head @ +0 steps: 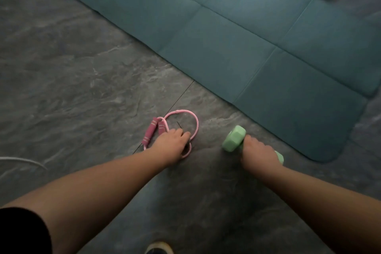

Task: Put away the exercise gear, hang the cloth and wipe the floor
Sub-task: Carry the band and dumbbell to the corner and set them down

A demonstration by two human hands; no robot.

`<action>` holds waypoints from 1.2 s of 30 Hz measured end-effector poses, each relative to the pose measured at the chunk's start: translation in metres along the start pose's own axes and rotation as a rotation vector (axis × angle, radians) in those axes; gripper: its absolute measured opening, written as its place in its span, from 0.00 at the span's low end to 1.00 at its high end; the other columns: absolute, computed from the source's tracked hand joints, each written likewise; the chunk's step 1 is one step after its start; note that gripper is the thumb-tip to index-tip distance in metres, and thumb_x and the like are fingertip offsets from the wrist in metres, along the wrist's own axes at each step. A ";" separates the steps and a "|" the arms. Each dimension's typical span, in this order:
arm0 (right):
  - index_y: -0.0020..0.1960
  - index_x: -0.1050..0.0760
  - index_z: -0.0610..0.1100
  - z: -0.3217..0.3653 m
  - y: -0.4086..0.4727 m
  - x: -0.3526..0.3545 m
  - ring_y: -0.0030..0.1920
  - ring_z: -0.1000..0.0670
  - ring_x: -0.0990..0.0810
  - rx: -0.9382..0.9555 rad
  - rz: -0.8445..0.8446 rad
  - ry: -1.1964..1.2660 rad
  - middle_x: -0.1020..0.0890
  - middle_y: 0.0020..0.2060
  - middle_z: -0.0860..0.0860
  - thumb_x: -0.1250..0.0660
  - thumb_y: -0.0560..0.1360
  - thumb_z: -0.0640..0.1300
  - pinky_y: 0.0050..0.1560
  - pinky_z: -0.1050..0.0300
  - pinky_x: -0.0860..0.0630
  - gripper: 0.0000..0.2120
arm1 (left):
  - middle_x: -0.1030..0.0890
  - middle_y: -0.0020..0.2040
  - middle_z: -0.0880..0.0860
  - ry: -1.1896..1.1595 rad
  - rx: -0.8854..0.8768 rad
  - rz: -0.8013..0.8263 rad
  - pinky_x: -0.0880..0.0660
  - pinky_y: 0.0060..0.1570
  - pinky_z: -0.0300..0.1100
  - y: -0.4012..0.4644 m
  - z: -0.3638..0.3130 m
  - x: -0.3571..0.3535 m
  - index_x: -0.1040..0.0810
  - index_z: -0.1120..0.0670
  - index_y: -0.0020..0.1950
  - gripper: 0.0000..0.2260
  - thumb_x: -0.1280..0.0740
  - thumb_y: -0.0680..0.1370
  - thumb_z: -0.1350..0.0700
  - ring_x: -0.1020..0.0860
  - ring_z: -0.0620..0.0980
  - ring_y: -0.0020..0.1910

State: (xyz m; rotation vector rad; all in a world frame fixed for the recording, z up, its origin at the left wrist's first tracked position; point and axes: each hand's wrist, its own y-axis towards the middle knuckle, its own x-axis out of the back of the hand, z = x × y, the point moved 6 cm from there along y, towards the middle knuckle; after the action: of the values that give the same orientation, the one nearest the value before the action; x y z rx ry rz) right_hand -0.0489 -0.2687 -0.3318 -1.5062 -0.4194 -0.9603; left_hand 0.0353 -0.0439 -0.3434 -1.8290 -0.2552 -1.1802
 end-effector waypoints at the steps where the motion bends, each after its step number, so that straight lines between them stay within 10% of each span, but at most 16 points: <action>1: 0.62 0.35 0.46 0.000 0.002 -0.001 0.56 0.44 0.22 0.002 -0.007 -0.009 0.24 0.58 0.47 0.44 0.76 0.41 0.55 0.47 0.29 0.15 | 0.26 0.57 0.55 -0.003 0.009 0.013 0.27 0.51 0.52 0.002 0.001 -0.001 0.32 0.53 0.60 0.13 0.37 0.77 0.51 0.26 0.57 0.56; 10: 0.57 0.33 0.45 -0.005 -0.054 0.053 0.53 0.44 0.21 0.016 -0.167 0.034 0.21 0.53 0.47 0.40 0.78 0.44 0.50 0.48 0.31 0.09 | 0.27 0.54 0.52 -0.301 0.025 -0.134 0.28 0.48 0.46 -0.047 -0.012 0.076 0.28 0.50 0.54 0.12 0.28 0.74 0.56 0.26 0.52 0.50; 27: 0.61 0.30 0.51 0.009 -0.544 0.422 0.54 0.39 0.20 -0.102 -0.183 0.429 0.18 0.55 0.47 0.34 0.74 0.54 0.50 0.48 0.24 0.17 | 0.24 0.48 0.50 -0.774 0.045 -0.363 0.28 0.47 0.43 -0.432 -0.178 0.532 0.22 0.51 0.52 0.11 0.31 0.71 0.60 0.24 0.52 0.47; 36: 0.61 0.31 0.49 -0.038 -0.669 0.498 0.54 0.37 0.21 -0.228 -0.421 0.554 0.20 0.55 0.44 0.35 0.75 0.53 0.51 0.44 0.24 0.17 | 0.24 0.51 0.49 -0.640 -0.120 -0.421 0.26 0.45 0.46 -0.497 -0.261 0.643 0.26 0.48 0.54 0.12 0.32 0.72 0.57 0.23 0.50 0.47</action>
State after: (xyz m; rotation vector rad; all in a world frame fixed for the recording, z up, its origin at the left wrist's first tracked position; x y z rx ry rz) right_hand -0.2646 -0.3079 0.4736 -1.2966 -0.2286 -1.7485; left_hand -0.0856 -0.1516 0.4944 -2.2934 -0.9889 -0.8490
